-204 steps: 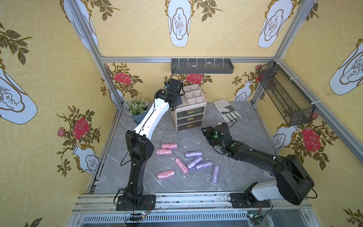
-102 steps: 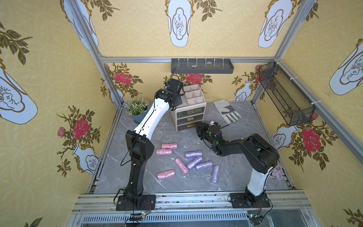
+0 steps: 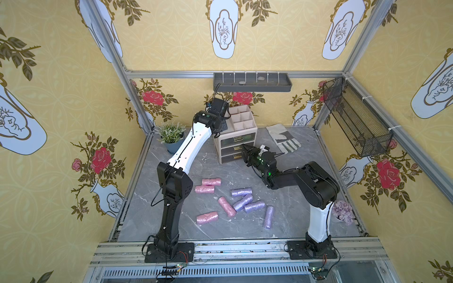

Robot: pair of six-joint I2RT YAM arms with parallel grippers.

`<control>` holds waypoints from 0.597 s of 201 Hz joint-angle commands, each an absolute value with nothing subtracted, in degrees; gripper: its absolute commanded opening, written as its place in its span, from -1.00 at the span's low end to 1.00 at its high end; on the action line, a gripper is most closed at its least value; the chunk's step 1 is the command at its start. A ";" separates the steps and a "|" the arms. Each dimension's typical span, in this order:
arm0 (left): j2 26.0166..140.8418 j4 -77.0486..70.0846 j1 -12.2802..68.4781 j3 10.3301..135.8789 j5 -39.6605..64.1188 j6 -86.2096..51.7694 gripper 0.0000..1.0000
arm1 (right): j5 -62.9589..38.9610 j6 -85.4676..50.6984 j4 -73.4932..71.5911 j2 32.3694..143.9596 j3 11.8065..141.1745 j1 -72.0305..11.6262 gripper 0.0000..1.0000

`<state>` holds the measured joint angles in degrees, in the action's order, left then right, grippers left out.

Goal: Sort the rolls of trash bags by color and place them into the drawer
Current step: Open the drawer in the storage box.

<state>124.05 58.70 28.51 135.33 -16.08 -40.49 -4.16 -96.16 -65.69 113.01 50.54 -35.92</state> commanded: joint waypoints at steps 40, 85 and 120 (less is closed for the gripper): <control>125.60 64.76 28.83 133.87 -10.68 -39.99 -1.00 | -5.49 -96.28 -63.71 114.60 52.83 -36.03 -0.27; 125.68 64.63 28.92 133.86 -10.55 -39.99 -1.00 | -5.07 -95.88 -62.50 115.02 53.92 -36.06 -0.33; 125.42 64.24 28.92 133.11 -10.48 -40.08 -1.00 | -4.10 -95.20 -62.14 114.88 54.40 -36.21 -0.40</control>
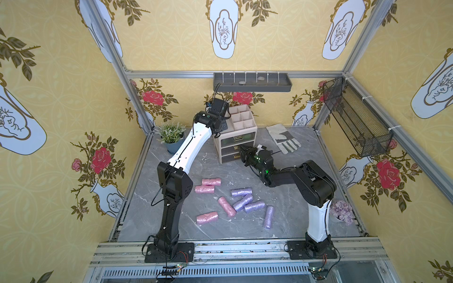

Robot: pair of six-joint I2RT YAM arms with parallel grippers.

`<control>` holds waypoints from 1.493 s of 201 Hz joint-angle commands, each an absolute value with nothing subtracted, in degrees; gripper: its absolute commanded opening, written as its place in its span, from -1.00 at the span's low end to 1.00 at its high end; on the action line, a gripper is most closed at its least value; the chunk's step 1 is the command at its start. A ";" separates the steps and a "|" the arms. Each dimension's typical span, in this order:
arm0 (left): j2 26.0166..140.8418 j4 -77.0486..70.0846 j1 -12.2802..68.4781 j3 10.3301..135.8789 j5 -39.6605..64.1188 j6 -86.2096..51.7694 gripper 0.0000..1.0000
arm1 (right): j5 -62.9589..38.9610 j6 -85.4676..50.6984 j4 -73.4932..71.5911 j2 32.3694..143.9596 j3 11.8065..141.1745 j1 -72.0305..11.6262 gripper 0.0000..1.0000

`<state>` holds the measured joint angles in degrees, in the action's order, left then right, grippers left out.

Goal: Sort the rolls of trash bags by color and place them into the drawer
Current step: Open the drawer in the storage box.

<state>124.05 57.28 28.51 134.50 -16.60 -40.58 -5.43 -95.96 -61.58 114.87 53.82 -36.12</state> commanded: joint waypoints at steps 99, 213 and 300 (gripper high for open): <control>125.07 63.67 29.00 132.06 -10.38 -40.34 -1.00 | -1.65 -94.14 -62.40 115.52 55.12 -36.73 -0.73; 127.28 64.23 30.02 133.44 -11.85 -42.45 -1.00 | -9.71 -93.31 -61.54 113.23 50.25 -36.41 -0.89; 127.62 64.93 30.32 134.03 -13.10 -44.12 -1.00 | -12.45 -94.37 -61.03 109.80 45.56 -36.45 -0.91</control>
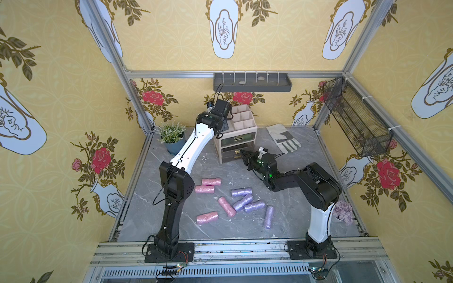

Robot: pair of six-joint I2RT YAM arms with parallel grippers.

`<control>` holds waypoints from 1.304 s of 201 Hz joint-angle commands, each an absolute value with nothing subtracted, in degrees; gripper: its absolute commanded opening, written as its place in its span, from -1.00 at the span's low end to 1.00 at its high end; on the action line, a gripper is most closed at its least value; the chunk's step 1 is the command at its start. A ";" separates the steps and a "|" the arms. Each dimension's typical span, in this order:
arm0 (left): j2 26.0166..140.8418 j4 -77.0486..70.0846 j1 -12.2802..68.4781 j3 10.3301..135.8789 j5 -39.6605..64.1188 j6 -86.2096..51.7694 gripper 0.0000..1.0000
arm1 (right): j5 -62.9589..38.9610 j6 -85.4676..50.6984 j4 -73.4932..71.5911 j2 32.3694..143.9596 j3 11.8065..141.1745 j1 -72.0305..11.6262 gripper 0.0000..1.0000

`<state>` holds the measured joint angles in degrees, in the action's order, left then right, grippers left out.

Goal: Sort the rolls of trash bags by color and place them into the drawer
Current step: Open the drawer in the storage box.

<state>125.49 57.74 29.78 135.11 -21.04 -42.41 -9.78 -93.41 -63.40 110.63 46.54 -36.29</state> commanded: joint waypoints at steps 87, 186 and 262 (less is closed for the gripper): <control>127.35 65.01 30.40 133.70 -13.31 -43.68 -1.00 | -17.59 -92.94 -58.43 105.18 41.23 -33.12 -0.92; 127.27 64.52 30.33 133.50 -13.03 -44.03 -1.00 | -19.73 -92.72 -57.15 102.41 37.93 -33.22 -0.92; 127.00 64.61 30.34 133.24 -13.17 -44.10 -1.00 | -19.42 -91.95 -55.46 99.03 34.86 -33.75 -0.92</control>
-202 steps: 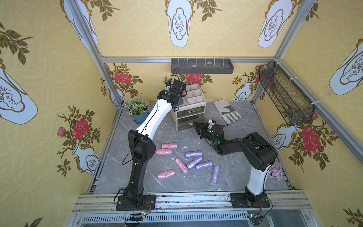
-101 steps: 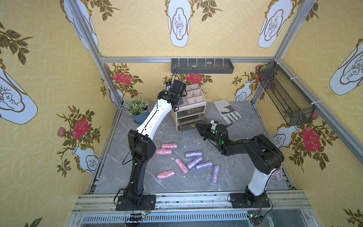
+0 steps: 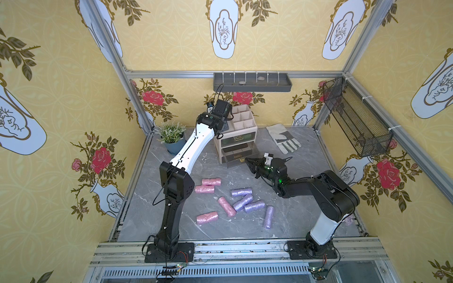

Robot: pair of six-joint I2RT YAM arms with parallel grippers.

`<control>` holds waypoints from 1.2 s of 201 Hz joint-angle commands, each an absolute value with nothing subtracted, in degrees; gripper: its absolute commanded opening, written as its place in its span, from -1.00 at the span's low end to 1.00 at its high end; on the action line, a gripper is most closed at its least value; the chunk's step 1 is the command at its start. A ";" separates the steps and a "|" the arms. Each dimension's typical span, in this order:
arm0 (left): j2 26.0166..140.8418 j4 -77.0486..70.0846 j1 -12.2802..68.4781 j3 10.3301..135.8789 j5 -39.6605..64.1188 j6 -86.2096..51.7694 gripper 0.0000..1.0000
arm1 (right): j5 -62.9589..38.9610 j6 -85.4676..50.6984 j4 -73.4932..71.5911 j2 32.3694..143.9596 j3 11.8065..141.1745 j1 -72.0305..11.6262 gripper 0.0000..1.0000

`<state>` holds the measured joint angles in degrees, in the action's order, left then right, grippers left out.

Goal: Sort the rolls of trash bags by color and place them into the drawer
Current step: Open the drawer in the storage box.

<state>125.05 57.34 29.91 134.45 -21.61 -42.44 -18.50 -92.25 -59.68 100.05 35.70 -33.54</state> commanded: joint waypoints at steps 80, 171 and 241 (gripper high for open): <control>127.09 64.42 30.32 133.25 -12.85 -44.28 -1.00 | -19.16 -91.09 -54.34 95.95 31.33 -34.35 -0.92; 127.35 64.24 30.38 133.59 -12.66 -44.43 -1.00 | -19.08 -89.74 -51.16 92.66 30.90 -35.22 -0.92; 127.35 64.28 30.41 133.72 -12.67 -44.53 -1.00 | -18.72 -89.39 -50.12 92.40 30.90 -37.14 -0.92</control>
